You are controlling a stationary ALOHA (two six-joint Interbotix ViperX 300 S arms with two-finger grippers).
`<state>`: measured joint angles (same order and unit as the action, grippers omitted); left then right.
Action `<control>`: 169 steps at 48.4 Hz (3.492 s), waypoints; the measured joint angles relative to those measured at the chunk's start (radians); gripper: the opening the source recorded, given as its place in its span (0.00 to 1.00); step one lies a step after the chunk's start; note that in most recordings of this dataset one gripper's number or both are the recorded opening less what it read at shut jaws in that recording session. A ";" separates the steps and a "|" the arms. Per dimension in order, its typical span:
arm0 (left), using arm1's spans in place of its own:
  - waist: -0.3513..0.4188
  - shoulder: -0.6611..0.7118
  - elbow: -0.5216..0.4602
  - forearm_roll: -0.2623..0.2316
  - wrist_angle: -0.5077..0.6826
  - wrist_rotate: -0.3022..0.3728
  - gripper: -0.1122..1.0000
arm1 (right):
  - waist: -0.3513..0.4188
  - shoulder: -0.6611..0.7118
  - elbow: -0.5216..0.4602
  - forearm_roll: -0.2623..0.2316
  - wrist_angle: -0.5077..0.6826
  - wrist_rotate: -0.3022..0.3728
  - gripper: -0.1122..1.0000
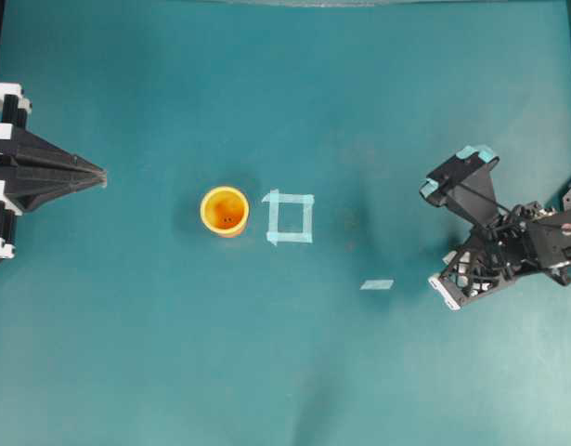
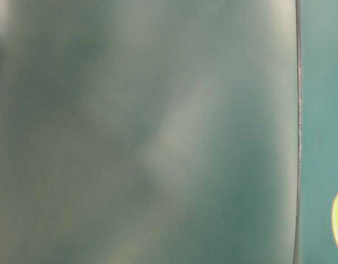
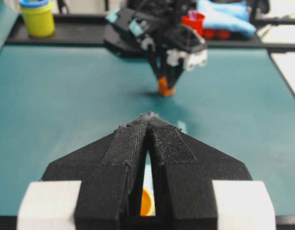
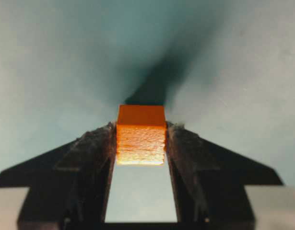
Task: Move the block toward the cup with right arm.
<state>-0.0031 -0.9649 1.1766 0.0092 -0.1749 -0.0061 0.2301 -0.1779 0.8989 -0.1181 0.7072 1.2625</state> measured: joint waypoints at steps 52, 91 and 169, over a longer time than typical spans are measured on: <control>-0.002 0.000 0.000 0.000 -0.002 -0.002 0.10 | -0.095 -0.244 -0.086 -0.739 -0.075 -0.005 0.46; -0.002 0.000 0.000 -0.002 -0.002 -0.003 0.10 | -0.247 0.077 -0.393 -1.008 -0.419 -0.003 0.46; -0.002 0.000 0.000 0.000 -0.002 -0.003 0.10 | -0.262 0.252 -0.580 -1.035 -0.609 -0.005 0.46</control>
<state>-0.0046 -0.9649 1.1766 0.0092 -0.1764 -0.0092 -0.0322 0.0736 0.3191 -1.1536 0.0982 1.2579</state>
